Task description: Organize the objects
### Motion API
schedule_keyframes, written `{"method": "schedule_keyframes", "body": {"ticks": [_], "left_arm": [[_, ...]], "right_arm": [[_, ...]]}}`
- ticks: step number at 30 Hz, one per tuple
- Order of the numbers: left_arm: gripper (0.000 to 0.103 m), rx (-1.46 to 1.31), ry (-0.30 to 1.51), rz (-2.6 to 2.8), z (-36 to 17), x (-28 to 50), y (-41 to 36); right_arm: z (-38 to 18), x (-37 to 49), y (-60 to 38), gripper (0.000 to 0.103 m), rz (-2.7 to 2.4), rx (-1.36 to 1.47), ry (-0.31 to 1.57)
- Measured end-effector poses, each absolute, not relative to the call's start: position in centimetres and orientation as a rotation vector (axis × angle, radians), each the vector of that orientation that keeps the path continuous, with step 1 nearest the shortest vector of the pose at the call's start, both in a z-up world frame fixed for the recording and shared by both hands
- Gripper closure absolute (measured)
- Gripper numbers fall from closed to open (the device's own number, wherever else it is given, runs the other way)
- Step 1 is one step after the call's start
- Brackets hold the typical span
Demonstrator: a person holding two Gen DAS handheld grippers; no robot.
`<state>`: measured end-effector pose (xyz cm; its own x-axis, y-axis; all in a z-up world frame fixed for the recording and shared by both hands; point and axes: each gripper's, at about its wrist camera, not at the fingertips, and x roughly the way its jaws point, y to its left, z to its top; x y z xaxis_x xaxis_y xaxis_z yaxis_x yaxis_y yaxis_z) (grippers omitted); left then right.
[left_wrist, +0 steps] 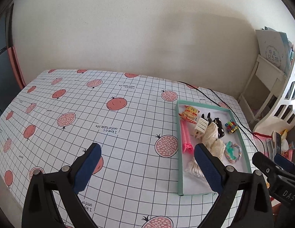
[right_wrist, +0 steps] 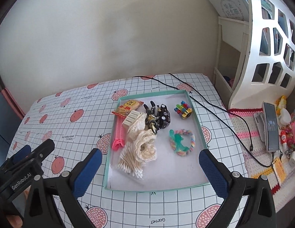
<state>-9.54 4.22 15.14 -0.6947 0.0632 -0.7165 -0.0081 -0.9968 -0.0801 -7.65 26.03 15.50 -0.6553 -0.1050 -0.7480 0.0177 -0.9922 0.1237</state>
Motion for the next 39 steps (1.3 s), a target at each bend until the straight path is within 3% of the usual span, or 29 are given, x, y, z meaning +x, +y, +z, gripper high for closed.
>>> {"method": "schedule_keyframes", "body": {"ticks": [10,39], "left_arm": [[0.005,-1.199,-0.012,2.855,13.0,-5.5,3.9],[0.005,-1.372,-0.061,2.794,4.1,-0.4,1.2]], "right_arm": [[13.4,-3.9,26.3,0.0,-2.787,1.292,-0.161],[4.8,1.3,25.9,0.0,-2.737,1.425,-0.11]]}}
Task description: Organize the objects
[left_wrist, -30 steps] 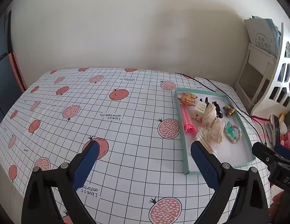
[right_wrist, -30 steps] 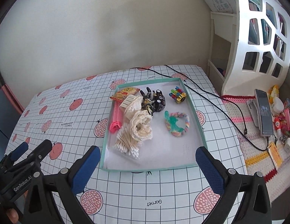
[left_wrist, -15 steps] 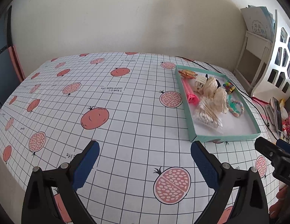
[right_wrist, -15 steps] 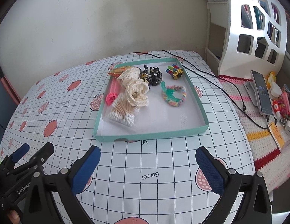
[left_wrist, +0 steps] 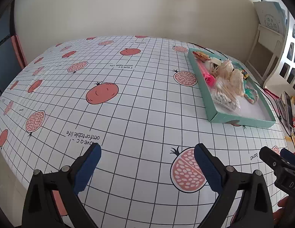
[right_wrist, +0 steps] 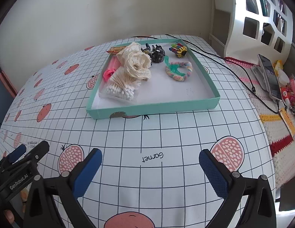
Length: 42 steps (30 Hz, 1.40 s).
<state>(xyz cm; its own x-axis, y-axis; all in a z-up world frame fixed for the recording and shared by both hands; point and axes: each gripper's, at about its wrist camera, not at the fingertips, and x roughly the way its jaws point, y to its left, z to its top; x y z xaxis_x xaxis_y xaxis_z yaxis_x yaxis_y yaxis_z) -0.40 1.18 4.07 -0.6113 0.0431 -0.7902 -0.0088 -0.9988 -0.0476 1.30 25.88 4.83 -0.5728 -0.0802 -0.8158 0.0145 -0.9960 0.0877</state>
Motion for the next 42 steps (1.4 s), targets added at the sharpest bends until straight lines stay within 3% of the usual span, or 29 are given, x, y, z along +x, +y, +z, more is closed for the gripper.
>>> {"method": "schedule_keyframes", "body": {"ticks": [14,42], "left_arm": [[0.005,-1.475,-0.059,2.762,1.3,-0.9,0.9],[0.0,-1.451,-0.026,2.813,-0.1,-1.1,1.2]], "right_arm": [[1.2,0.6,26.4,0.0,-2.719,1.529,-0.103],[0.6,0.4,26.3,0.0,-2.811,1.468,-0.012]]}}
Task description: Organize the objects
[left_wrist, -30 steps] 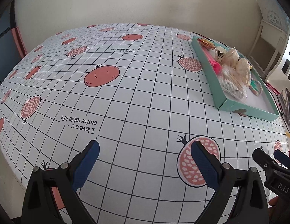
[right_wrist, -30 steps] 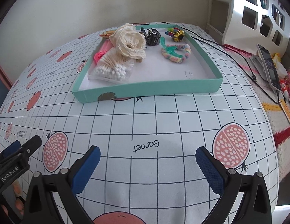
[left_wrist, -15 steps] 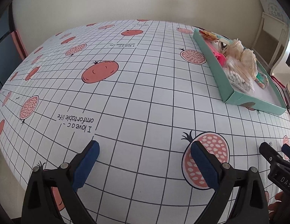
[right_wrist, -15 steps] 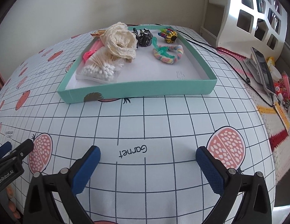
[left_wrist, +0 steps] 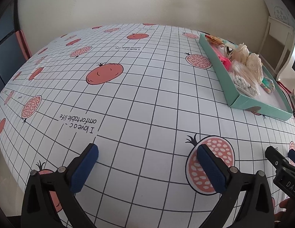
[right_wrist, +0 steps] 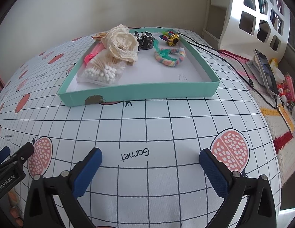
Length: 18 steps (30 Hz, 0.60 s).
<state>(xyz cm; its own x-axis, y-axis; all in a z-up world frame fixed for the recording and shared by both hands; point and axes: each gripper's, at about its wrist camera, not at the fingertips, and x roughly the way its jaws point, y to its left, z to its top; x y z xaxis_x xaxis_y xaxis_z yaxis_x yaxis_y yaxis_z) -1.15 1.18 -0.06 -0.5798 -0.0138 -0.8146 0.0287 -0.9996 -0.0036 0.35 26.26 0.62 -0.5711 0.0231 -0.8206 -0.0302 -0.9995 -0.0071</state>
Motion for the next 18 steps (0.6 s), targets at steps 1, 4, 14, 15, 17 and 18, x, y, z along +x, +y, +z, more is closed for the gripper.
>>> {"method": "schedule_keyframes", "body": {"ticks": [1,4,14,15,17,18], "left_arm": [[0.0,1.428,0.025,-2.772,-0.08,-1.15,1.16],[0.0,1.42,0.025,-2.774,-0.08,-1.03,1.18],[0.0,1.4,0.023,-2.782,-0.14,-0.93,1.18],[0.0,1.4,0.023,-2.782,-0.14,-0.95,1.19],[0.0,1.4,0.022,-2.782,-0.15,-0.95,1.2],[0.0,1.4,0.023,-2.782,-0.14,-0.95,1.21]], "right_arm": [[0.64,0.35,26.29,0.0,2.759,-1.439,0.012],[0.62,0.39,26.28,0.0,2.762,-1.433,0.01],[0.56,0.48,26.34,0.0,2.774,-1.415,0.004],[0.56,0.48,26.33,0.0,2.774,-1.415,0.004],[0.56,0.48,26.34,0.0,2.773,-1.416,0.004],[0.55,0.47,26.34,0.0,2.774,-1.416,0.004]]}}
